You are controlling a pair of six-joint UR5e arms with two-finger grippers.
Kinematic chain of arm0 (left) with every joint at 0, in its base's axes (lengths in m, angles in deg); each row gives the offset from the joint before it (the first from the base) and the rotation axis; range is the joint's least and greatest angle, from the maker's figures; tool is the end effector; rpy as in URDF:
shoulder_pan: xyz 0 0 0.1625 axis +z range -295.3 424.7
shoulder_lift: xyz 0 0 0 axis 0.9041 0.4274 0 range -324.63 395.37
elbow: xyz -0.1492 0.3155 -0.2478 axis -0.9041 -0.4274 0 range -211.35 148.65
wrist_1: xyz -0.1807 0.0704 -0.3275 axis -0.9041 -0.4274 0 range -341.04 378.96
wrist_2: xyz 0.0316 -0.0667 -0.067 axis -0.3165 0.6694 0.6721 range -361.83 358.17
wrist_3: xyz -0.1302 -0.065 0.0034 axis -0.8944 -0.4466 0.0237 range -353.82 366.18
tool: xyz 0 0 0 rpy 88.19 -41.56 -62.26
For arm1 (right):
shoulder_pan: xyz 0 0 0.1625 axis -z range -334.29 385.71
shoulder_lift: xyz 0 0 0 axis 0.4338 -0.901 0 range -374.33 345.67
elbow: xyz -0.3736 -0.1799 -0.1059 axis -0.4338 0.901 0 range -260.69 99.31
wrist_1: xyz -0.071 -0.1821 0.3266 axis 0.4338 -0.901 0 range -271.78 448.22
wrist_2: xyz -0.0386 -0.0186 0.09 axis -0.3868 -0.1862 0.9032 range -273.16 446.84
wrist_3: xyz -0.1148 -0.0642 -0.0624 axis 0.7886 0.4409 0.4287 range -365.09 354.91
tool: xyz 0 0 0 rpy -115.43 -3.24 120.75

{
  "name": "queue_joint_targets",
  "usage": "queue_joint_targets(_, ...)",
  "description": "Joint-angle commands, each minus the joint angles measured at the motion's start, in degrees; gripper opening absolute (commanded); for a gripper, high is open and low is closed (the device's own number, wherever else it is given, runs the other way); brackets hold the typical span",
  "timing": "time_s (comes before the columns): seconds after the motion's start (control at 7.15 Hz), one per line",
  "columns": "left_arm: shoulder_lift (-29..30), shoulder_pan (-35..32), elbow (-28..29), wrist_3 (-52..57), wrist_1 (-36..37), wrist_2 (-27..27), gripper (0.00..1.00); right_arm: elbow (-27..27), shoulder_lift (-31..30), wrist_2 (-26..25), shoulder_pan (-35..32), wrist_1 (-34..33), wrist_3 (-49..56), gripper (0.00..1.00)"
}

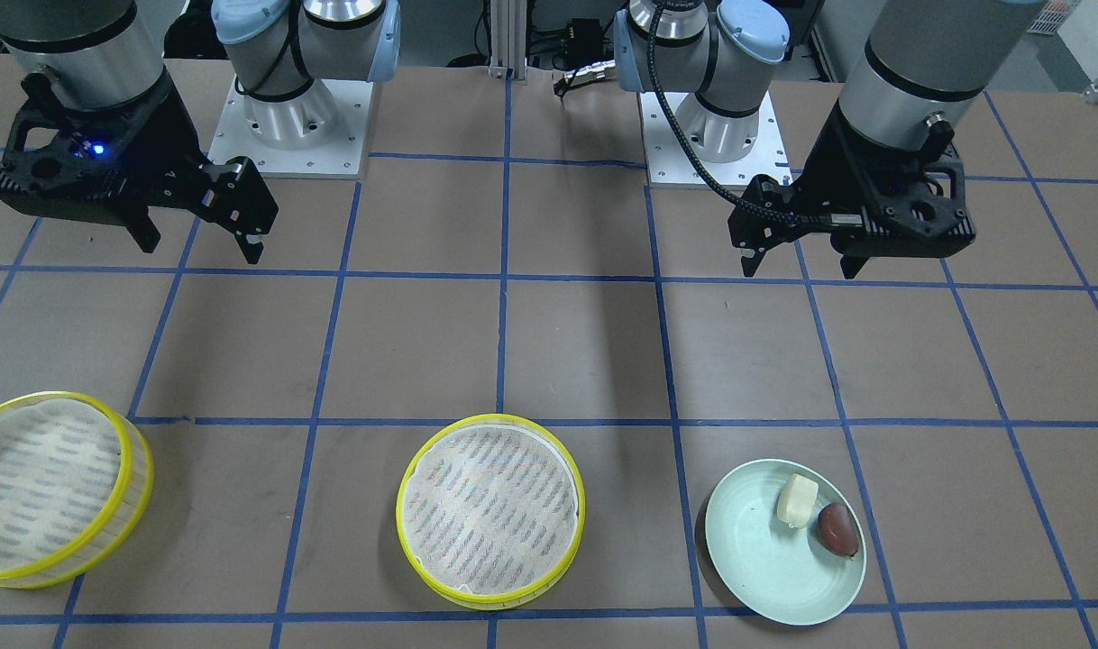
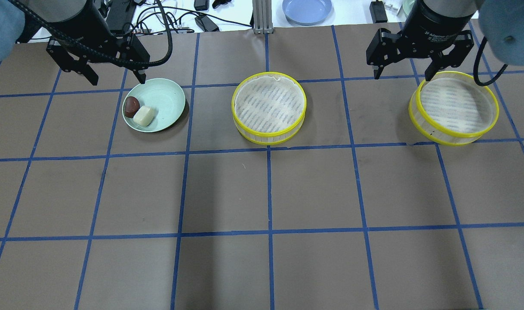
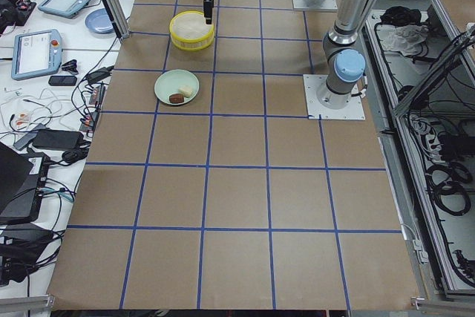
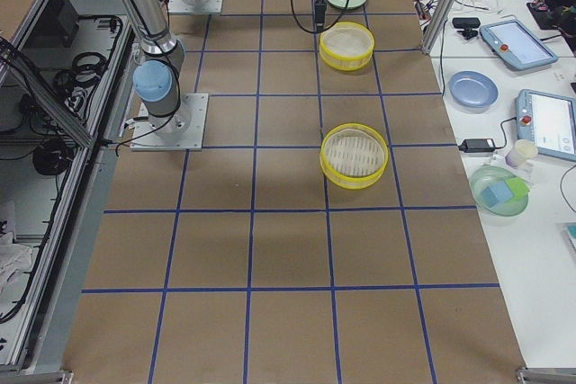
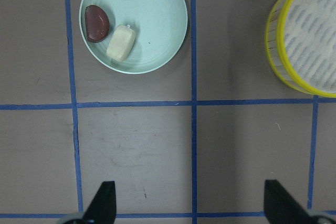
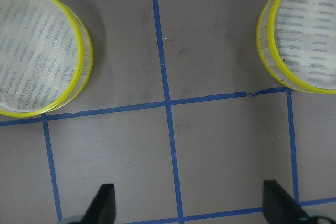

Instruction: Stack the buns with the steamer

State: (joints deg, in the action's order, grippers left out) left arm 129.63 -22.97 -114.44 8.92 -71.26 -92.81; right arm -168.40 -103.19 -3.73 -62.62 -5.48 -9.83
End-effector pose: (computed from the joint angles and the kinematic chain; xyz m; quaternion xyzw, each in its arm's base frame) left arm -0.1105 -0.4986 0.4647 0.0033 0.9997 -0.0209 0.0094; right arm 0.1179 -0.4802 0.4608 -0.0561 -0.9975 0.0424 0.0038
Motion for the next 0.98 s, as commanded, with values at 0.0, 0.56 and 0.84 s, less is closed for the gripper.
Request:
queue_joint_targets(0.0, -0.12, 0.13, -0.15, -0.01, 0.04, -0.07, 1.00, 0.00, 0.00, -0.13, 0.00, 0.00, 0.00, 1.00)
queue_joint_targets(0.56, 2.94, 2.15, -2.51, 2.17, 1.10, -0.42, 1.00, -0.18, 0.43, -0.39, 1.05, -0.52, 6.48, 1.00)
queue_joint_targets(0.84, 6.97, 3.02, -8.38, 11.46, 14.03, -0.34, 1.00, -0.79, 0.52, 0.22, 8.74, -0.08, 17.15, 1.00)
